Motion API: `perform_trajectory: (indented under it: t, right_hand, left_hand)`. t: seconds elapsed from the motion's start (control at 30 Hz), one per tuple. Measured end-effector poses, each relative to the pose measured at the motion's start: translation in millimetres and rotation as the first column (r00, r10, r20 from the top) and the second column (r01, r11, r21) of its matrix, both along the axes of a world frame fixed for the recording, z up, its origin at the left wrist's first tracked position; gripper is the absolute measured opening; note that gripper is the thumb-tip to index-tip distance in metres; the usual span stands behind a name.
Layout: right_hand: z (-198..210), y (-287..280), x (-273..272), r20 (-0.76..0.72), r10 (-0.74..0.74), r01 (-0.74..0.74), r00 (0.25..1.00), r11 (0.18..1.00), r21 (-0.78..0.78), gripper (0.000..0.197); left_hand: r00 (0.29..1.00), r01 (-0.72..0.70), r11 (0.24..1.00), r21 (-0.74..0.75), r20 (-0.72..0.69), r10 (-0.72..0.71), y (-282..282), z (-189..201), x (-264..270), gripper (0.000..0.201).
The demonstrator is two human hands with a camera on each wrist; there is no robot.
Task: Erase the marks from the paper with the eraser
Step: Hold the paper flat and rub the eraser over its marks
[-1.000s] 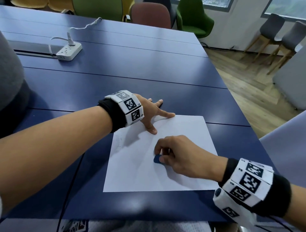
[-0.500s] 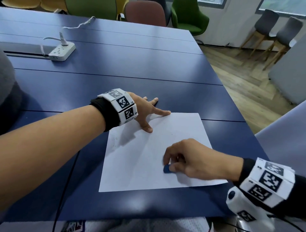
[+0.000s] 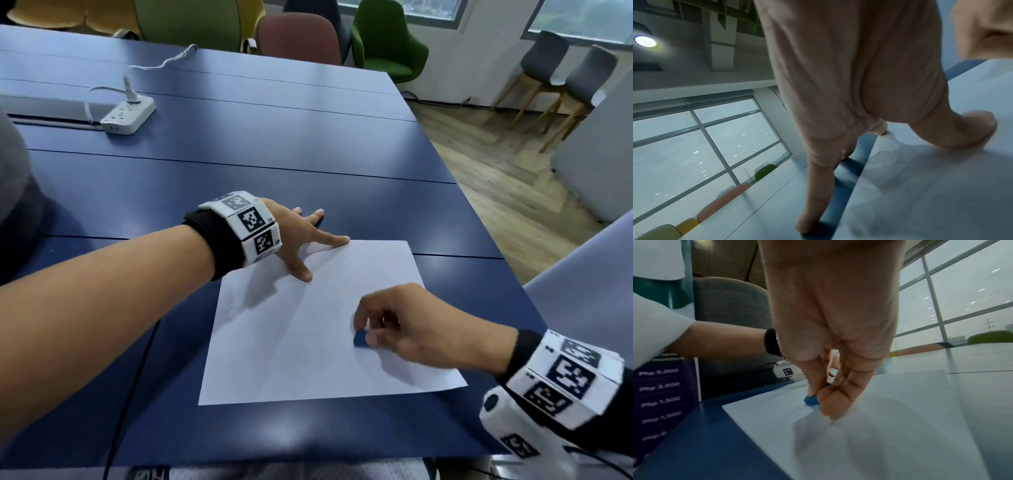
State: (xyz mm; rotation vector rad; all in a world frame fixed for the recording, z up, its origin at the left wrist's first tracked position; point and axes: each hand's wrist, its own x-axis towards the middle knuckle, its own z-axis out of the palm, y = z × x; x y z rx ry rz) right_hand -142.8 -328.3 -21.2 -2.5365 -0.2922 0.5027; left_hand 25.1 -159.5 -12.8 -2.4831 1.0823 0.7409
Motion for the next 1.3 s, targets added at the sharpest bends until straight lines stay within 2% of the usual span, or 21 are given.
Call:
perform_trajectory:
  t: [0.1, 0.23, 0.37, 0.43, 0.6, 0.77, 0.83, 0.9, 0.97, 1.03, 1.13, 1.3]
  right_hand:
    - [7.2, -1.4, 6.7, -0.085, 0.051, -0.053, 0.995, 0.998, -0.030, 0.010]
    - [7.0, -15.4, 57.1, 0.053, -0.145, 0.148, 0.988, 0.988, -0.046, 0.006]
    - [3.0, -23.8, 94.9, 0.091, -0.221, 0.223, 0.971, 0.975, -0.005, 0.009]
    - [2.0, -21.8, 90.7, 0.072, -0.212, 0.212, 0.975, 0.977, 0.014, 0.009]
    - [4.4, -11.4, 62.2, -0.034, -0.013, 0.012, 0.999, 0.999, -0.052, 0.009]
    - [0.4, -15.2, 70.3, 0.086, -0.210, 0.209, 0.974, 0.978, 0.029, 0.007]
    - [-2.2, -12.0, 56.3, 0.043, -0.168, 0.167, 0.985, 0.986, 0.031, 0.008]
    - [-0.6, -6.6, 43.5, -0.070, -0.062, 0.063, 0.996, 0.998, 0.018, 0.009]
    - [2.6, -6.2, 45.8, -0.074, -0.035, 0.034, 0.997, 0.999, -0.023, 0.009]
    - [2.6, -12.3, 60.0, 0.021, -0.127, 0.128, 0.992, 0.990, -0.057, 0.008]
    - [1.4, -16.5, 67.3, 0.060, -0.245, 0.246, 0.968, 0.969, -0.006, 0.007]
    - [-0.7, -7.6, 37.6, -0.059, -0.073, 0.072, 0.996, 0.997, -0.017, 0.007]
  left_hand:
    - [1.000, 0.006, 1.000, 0.010, 0.010, -0.006, -0.5, -0.8, -0.8, 0.093]
    - [1.000, -0.001, 1.000, 0.011, -0.008, 0.001, -0.6, -1.3, 1.0, 0.094]
    - [1.000, -0.005, 1.000, 0.018, -0.017, 0.005, -1.9, -1.3, 1.8, 0.094]
    - [1.000, -0.002, 1.000, 0.020, -0.018, 0.002, -2.4, -1.2, 2.2, 0.094]
    - [1.000, -0.006, 1.000, 0.015, -0.020, 0.006, -1.8, -2.6, 3.4, 0.095]
    - [1.000, -0.008, 1.000, 0.011, -0.024, 0.009, -2.5, -2.0, 2.3, 0.094]
    - [1.000, -0.008, 1.000, 0.010, -0.023, 0.008, -2.6, -1.4, 2.4, 0.095]
    - [1.000, -0.007, 1.000, 0.013, -0.023, 0.007, -1.7, -1.1, 2.5, 0.095]
    - [1.000, -0.004, 1.000, 0.016, -0.021, 0.004, -1.3, -1.0, 2.3, 0.095]
    - [1.000, -0.008, 1.000, 0.012, -0.027, 0.008, -1.7, -1.0, 2.3, 0.095]
    - [1.000, -0.015, 1.000, 0.009, -0.026, 0.015, -1.6, -0.9, 1.7, 0.094]
    - [1.000, -0.009, 1.000, 0.007, -0.024, 0.009, -1.3, -1.4, 2.1, 0.094]
